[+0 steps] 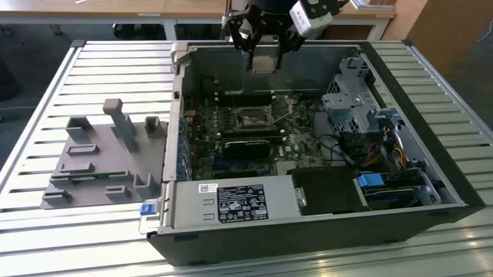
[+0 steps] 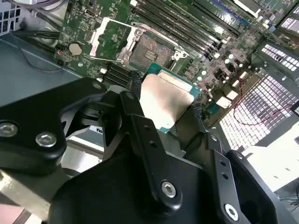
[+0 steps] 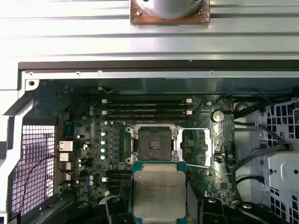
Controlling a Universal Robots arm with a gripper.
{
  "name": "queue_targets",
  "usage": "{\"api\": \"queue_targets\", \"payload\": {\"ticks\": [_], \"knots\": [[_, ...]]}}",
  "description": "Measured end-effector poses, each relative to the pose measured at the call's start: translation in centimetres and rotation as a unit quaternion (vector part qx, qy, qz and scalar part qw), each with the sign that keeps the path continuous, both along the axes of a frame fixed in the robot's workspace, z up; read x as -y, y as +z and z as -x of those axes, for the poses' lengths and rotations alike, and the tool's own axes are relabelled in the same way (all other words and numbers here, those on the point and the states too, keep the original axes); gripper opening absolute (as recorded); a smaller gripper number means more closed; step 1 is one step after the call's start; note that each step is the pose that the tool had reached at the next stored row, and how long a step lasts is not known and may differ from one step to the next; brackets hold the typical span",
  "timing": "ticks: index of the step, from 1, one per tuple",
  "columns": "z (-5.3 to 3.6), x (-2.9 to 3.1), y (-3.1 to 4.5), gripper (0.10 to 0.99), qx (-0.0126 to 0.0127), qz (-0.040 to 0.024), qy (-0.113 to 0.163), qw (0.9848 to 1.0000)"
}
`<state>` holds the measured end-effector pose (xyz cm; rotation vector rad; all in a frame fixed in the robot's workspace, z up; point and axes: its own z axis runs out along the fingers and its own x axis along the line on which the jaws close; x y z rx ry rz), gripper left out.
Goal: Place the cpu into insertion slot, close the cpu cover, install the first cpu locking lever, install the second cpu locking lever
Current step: 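Place the cpu into insertion slot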
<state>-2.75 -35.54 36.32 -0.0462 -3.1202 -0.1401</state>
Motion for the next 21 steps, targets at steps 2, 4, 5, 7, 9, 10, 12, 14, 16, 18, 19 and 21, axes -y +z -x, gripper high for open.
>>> {"api": "queue_targets", "payload": {"ticks": [2,4,5,7,9,10,12,14,16,18,19,21], "knots": [[0.00,0.00,0.00,0.541,0.0000,0.0001,-0.008,1.0000],[0.00,0.00,0.00,0.541,0.0000,0.0001,-0.016,0.9999],[0.00,0.00,0.00,0.541,-0.0001,0.0001,-0.020,0.9998],[0.00,0.00,0.00,0.541,0.0000,0.0001,-0.022,0.9998],[0.00,0.00,0.00,0.541,0.0000,0.0001,-0.022,0.9998],[0.00,0.00,0.00,0.541,0.0000,0.0001,-0.022,0.9998],[0.00,0.00,0.00,0.541,0.0000,0.0001,-0.022,0.9998],[0.00,0.00,0.00,0.541,0.0000,0.0001,-0.022,0.9997],[0.00,0.00,0.00,0.541,0.0000,0.0001,-0.024,0.9997],[0.00,0.00,0.00,0.541,0.0000,0.0001,-0.026,0.9997],[0.00,0.00,0.00,0.541,0.0000,0.0001,-0.027,0.9996],[0.00,0.00,0.00,0.541,0.0000,0.0001,-0.030,0.9995]]}}
